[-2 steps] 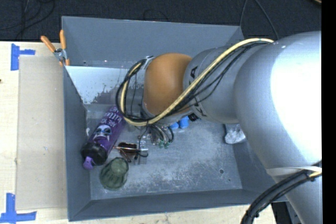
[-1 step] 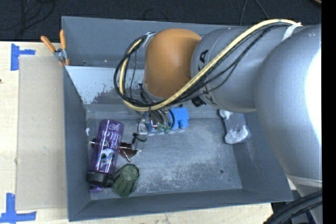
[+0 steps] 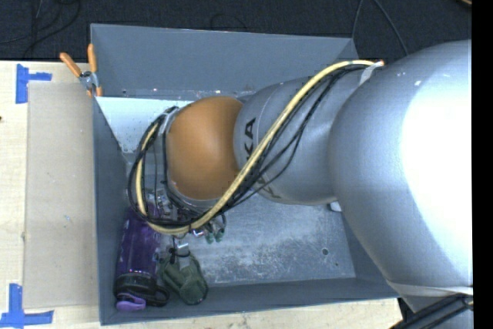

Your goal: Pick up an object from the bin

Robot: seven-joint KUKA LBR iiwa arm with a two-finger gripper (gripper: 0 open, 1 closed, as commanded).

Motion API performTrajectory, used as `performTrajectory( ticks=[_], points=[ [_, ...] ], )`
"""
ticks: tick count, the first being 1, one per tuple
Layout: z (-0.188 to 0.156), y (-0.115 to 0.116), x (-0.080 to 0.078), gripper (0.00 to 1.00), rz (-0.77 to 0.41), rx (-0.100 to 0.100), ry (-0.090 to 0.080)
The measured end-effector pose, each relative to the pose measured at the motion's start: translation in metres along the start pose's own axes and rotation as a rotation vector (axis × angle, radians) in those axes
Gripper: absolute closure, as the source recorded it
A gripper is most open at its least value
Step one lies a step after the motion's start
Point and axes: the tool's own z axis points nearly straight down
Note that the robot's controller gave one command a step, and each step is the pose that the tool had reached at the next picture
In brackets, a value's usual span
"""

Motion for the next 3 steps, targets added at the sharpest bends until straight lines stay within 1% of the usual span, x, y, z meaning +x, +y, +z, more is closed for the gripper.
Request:
performTrajectory(
  ticks=[1,2,3],
  points=[
    [0.032,-0.032,-0.061,0.0,0.153,0.004,-0.015],
    [0.034,0.016,0.017,1.0,-0.295,0.001,0.005],
    [0.034,0.016,0.017,1.0,-0.295,0.001,0.005]
  ],
)
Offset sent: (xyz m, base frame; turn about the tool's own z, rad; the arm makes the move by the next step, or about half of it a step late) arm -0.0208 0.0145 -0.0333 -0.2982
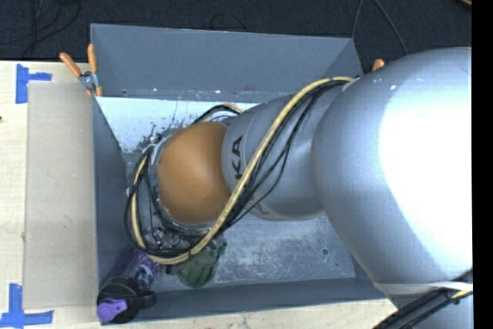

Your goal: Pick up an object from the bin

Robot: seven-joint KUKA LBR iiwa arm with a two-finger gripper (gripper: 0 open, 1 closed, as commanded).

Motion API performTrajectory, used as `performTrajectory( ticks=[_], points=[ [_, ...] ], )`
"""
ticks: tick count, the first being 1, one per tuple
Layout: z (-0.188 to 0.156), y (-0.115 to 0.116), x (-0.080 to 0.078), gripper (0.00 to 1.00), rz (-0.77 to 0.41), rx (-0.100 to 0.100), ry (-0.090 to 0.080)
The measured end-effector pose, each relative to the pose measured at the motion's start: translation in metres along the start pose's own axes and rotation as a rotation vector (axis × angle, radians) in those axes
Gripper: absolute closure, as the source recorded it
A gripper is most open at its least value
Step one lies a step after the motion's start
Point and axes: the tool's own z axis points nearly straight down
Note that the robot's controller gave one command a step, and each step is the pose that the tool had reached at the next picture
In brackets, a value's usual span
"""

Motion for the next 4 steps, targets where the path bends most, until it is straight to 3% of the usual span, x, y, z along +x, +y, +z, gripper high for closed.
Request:
performTrajectory(
  ticks=[1,2,4],
  points=[
    [-0.006,0.0,0.0,1.0,0.001,-0.001,0.0],
    [-0.032,0.001,0.001,1.0,0.002,-0.002,0.005],
    [-0.089,0.001,0.0,1.0,0.003,-0.001,-0.001]
  ],
)
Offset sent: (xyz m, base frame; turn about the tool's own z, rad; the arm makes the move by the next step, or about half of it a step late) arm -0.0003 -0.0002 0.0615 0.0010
